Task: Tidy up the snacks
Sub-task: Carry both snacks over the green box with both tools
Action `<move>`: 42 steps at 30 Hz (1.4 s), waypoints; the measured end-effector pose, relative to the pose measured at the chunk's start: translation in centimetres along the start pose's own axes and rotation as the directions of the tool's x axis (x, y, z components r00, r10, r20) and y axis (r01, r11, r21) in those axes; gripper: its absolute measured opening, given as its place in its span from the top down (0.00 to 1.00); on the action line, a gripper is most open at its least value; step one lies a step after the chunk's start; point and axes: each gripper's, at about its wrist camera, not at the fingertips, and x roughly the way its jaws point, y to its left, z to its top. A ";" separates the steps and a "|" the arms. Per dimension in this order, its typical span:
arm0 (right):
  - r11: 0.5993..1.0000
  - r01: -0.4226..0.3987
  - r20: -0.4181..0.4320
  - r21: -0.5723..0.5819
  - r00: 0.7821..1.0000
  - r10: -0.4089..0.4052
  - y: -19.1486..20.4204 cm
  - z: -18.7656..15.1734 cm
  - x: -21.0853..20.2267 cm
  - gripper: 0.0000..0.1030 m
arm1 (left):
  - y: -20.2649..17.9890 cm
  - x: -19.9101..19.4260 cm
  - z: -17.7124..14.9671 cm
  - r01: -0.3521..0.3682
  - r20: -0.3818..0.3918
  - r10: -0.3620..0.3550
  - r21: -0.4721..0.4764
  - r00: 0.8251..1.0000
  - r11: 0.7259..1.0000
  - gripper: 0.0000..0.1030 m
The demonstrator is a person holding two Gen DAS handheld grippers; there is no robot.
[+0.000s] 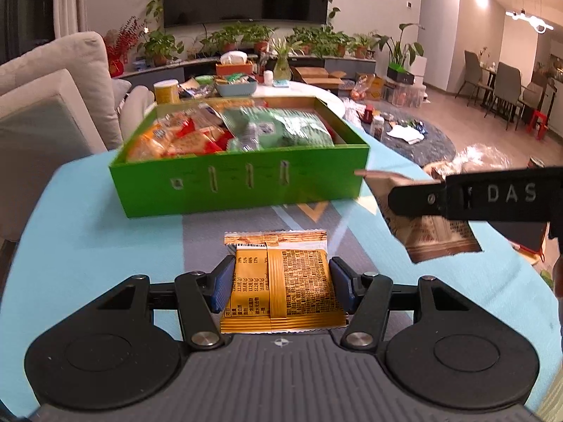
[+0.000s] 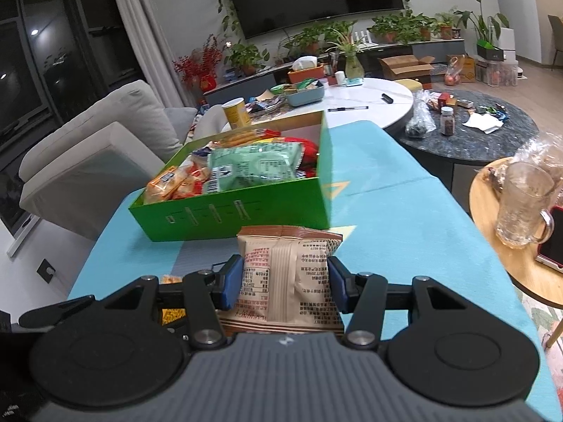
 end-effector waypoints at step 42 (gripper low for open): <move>0.995 -0.049 0.057 0.087 0.997 0.044 -0.1 12.3 10.6 0.33 | 5.5 10.1 14.8 -0.085 0.131 0.086 -0.011 0.988 0.996 0.47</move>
